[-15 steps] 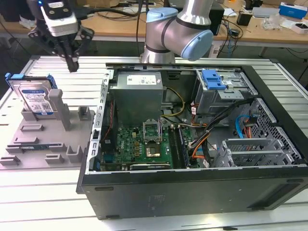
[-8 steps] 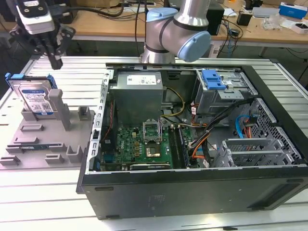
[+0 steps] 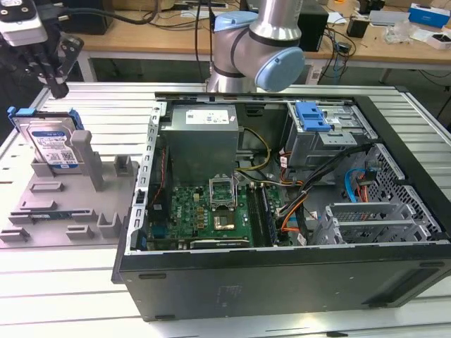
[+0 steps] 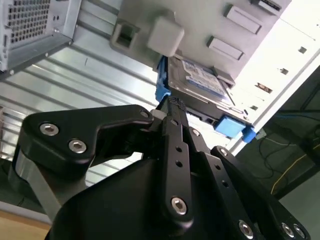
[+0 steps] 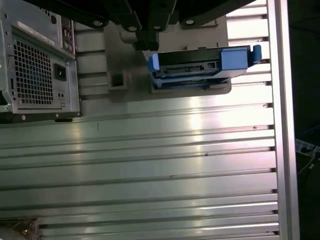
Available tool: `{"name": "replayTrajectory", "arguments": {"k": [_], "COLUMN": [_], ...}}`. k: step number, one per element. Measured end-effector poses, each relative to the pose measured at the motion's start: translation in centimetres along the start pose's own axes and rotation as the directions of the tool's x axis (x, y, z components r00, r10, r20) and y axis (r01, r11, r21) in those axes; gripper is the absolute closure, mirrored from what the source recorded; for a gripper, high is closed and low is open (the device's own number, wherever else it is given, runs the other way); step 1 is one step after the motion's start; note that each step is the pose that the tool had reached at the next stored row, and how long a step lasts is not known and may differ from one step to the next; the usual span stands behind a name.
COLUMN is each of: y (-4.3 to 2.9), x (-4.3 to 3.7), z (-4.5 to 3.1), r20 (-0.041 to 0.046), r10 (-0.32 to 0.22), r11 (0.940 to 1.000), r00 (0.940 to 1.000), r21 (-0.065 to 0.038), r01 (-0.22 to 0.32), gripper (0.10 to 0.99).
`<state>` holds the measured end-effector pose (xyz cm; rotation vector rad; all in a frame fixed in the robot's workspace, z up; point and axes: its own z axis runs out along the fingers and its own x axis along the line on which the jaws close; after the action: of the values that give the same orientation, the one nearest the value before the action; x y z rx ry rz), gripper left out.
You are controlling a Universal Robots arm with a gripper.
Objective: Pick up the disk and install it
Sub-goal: 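Reach for the disk, then pick up the disk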
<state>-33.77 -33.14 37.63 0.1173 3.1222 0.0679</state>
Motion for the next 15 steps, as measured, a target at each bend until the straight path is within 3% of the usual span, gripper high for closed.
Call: {"name": "replayTrajectory", "arguments": {"k": [15], "y": [0.01], "x": [0.19], "z": [0.02], "r20": [-0.0041], "r10": [-0.001], "r11": [1.0], "r00": [1.0], "r21": [0.0], "r01": [0.001], "gripper": [0.98]}}
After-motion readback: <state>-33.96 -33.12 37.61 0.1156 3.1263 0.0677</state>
